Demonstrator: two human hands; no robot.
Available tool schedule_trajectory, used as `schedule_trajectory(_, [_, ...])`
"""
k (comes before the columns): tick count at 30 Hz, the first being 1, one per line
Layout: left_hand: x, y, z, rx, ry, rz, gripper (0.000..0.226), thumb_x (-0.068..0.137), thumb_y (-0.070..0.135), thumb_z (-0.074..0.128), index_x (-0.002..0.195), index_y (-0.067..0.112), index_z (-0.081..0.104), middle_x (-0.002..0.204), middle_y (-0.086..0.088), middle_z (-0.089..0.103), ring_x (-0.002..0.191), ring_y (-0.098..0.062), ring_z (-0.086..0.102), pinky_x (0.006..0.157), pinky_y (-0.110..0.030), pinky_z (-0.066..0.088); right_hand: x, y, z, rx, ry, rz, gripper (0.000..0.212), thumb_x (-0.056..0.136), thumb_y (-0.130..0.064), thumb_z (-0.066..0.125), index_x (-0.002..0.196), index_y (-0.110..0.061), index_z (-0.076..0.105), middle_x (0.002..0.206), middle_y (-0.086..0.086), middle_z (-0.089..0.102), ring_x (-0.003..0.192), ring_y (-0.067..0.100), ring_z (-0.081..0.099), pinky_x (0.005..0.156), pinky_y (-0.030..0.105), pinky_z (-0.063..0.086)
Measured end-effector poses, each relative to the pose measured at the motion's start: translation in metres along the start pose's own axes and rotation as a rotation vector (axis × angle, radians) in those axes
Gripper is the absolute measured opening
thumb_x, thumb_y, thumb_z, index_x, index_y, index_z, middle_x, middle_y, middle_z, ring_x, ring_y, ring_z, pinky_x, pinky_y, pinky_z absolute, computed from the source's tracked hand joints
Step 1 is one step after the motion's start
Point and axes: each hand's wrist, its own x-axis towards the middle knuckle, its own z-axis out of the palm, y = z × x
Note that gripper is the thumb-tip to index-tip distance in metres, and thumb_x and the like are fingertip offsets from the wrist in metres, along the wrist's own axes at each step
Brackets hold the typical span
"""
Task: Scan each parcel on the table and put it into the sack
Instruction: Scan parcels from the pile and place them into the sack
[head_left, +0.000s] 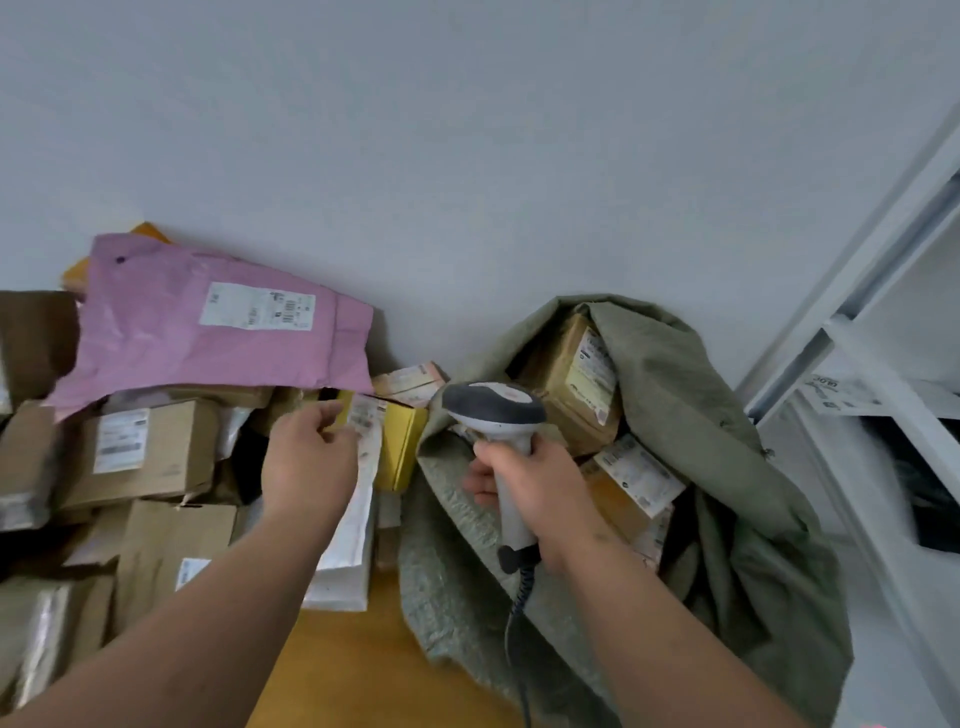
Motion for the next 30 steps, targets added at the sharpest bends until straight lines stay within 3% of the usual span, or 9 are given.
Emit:
schedule_trajectory(4, [0.005, -0.041, -0.056, -0.013, 0.033, -0.022, 0.033, 0.096, 0.02, 0.054, 0.129, 0.02, 0.06, 0.113, 0.001, 0.065, 0.084, -0.016, 0.061, 0.064, -0.029, 0.047, -0.019, 0.016, 0.065, -0.038, 0.0, 0.023, 0.007, 0.089, -0.02, 0.068, 0.095, -0.016, 0.067, 0.078, -0.001, 0.075, 0.077, 0.013, 0.075, 0.069, 0.025, 0.06])
schedule_trajectory(9, [0.01, -0.099, -0.124, 0.019, 0.071, -0.086, 0.034, 0.097, 0.022, 0.055, 0.13, 0.022, 0.058, 0.125, -0.002, 0.06, 0.103, -0.021, 0.06, 0.082, -0.039, 0.053, -0.04, 0.042, 0.142, -0.077, -0.059, 0.078, 0.015, 0.089, -0.019, 0.067, 0.103, -0.013, 0.066, 0.088, 0.005, 0.073, 0.086, 0.02, 0.075, 0.078, 0.035, 0.06])
schedule_trajectory(12, [0.012, -0.134, -0.155, 0.06, 0.046, -0.129, 0.033, 0.097, 0.027, 0.054, 0.13, 0.025, 0.057, 0.128, -0.003, 0.057, 0.101, -0.022, 0.06, 0.075, -0.038, 0.054, -0.052, 0.063, 0.18, -0.092, -0.085, 0.125, 0.017, 0.089, -0.018, 0.067, 0.105, -0.014, 0.065, 0.087, 0.003, 0.073, 0.086, 0.019, 0.075, 0.077, 0.033, 0.06])
schedule_trajectory(15, [0.014, -0.16, -0.182, 0.126, 0.021, -0.174, 0.04, 0.093, 0.026, 0.054, 0.133, 0.023, 0.056, 0.133, -0.005, 0.054, 0.107, -0.025, 0.058, 0.089, -0.045, 0.052, -0.06, 0.079, 0.212, -0.101, -0.096, 0.146, 0.012, 0.09, -0.017, 0.066, 0.102, -0.016, 0.065, 0.086, 0.0, 0.073, 0.087, 0.019, 0.075, 0.077, 0.034, 0.06])
schedule_trajectory(17, [0.014, -0.176, -0.198, 0.149, 0.017, -0.198, 0.043, 0.093, 0.023, 0.054, 0.135, 0.022, 0.055, 0.133, -0.006, 0.054, 0.107, -0.025, 0.058, 0.091, -0.046, 0.052, -0.064, 0.086, 0.229, -0.116, -0.104, 0.155, 0.012, 0.091, -0.017, 0.066, 0.102, -0.019, 0.065, 0.09, 0.0, 0.074, 0.088, 0.02, 0.075, 0.075, 0.031, 0.06])
schedule_trajectory(20, [0.016, -0.196, -0.214, 0.189, 0.013, -0.214, 0.042, 0.094, 0.021, 0.054, 0.136, 0.019, 0.055, 0.131, -0.007, 0.054, 0.101, -0.028, 0.06, 0.087, -0.043, 0.052, -0.067, 0.094, 0.248, -0.126, -0.126, 0.168, 0.014, 0.09, -0.015, 0.066, 0.104, -0.019, 0.066, 0.093, 0.003, 0.076, 0.09, 0.021, 0.074, 0.074, 0.029, 0.058])
schedule_trajectory(24, [0.02, -0.209, -0.213, 0.195, -0.026, -0.221, 0.042, 0.095, 0.021, 0.054, 0.137, 0.019, 0.054, 0.135, -0.007, 0.05, 0.105, -0.028, 0.059, 0.086, -0.041, 0.051, -0.064, 0.101, 0.257, -0.139, -0.109, 0.165, 0.014, 0.09, -0.015, 0.066, 0.103, -0.02, 0.065, 0.09, 0.004, 0.076, 0.091, 0.024, 0.074, 0.082, 0.038, 0.059])
schedule_trajectory(28, [0.023, -0.226, -0.21, 0.212, -0.071, -0.253, 0.044, 0.094, 0.022, 0.056, 0.137, 0.018, 0.053, 0.135, -0.008, 0.052, 0.104, -0.025, 0.056, 0.08, -0.035, 0.05, -0.061, 0.111, 0.264, -0.186, -0.12, 0.187, 0.014, 0.089, -0.018, 0.066, 0.102, -0.02, 0.067, 0.094, 0.007, 0.076, 0.092, 0.025, 0.074, 0.079, 0.035, 0.059])
schedule_trajectory(30, [0.024, -0.238, -0.21, 0.238, -0.103, -0.333, 0.049, 0.092, 0.028, 0.059, 0.139, 0.018, 0.051, 0.137, -0.01, 0.05, 0.117, -0.03, 0.051, 0.093, -0.044, 0.049, -0.061, 0.117, 0.269, -0.216, -0.141, 0.196, 0.014, 0.087, -0.021, 0.066, 0.102, -0.021, 0.067, 0.097, 0.008, 0.076, 0.092, 0.025, 0.073, 0.082, 0.037, 0.059])
